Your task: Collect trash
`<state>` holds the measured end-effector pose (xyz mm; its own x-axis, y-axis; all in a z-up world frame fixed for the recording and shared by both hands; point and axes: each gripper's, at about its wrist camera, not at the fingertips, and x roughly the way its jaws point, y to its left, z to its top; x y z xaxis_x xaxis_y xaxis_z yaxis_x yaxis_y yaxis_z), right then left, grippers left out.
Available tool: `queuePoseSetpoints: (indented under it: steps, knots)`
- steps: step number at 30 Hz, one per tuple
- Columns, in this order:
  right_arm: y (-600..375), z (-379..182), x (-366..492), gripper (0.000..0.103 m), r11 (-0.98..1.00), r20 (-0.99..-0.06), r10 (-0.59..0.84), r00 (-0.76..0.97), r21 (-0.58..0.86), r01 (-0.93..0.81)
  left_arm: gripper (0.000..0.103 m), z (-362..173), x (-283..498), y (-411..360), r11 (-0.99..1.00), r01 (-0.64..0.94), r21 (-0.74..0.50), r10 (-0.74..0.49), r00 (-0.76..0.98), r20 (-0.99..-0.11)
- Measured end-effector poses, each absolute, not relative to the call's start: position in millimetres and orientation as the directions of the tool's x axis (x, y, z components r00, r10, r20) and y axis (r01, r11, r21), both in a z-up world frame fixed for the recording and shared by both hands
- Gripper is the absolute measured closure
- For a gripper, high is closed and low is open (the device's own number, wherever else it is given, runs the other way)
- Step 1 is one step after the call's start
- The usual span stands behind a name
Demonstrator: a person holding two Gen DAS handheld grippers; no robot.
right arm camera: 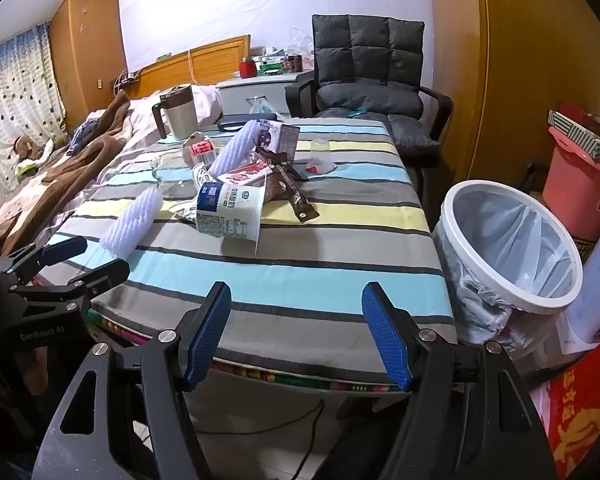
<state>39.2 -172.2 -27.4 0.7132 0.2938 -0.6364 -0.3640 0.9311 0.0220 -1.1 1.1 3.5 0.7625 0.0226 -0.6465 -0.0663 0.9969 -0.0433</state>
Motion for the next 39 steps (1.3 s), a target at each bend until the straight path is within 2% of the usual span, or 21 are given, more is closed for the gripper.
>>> queuePoseSetpoints:
  steps: [39]
  knots:
    - [-171.1,-28.8,42.0,0.034,0.932,-0.641,0.283,0.714,0.007,-0.363,0.012,3.2,-0.6,2.1,0.997,-0.069,-0.041,0.027,0.765,-0.643]
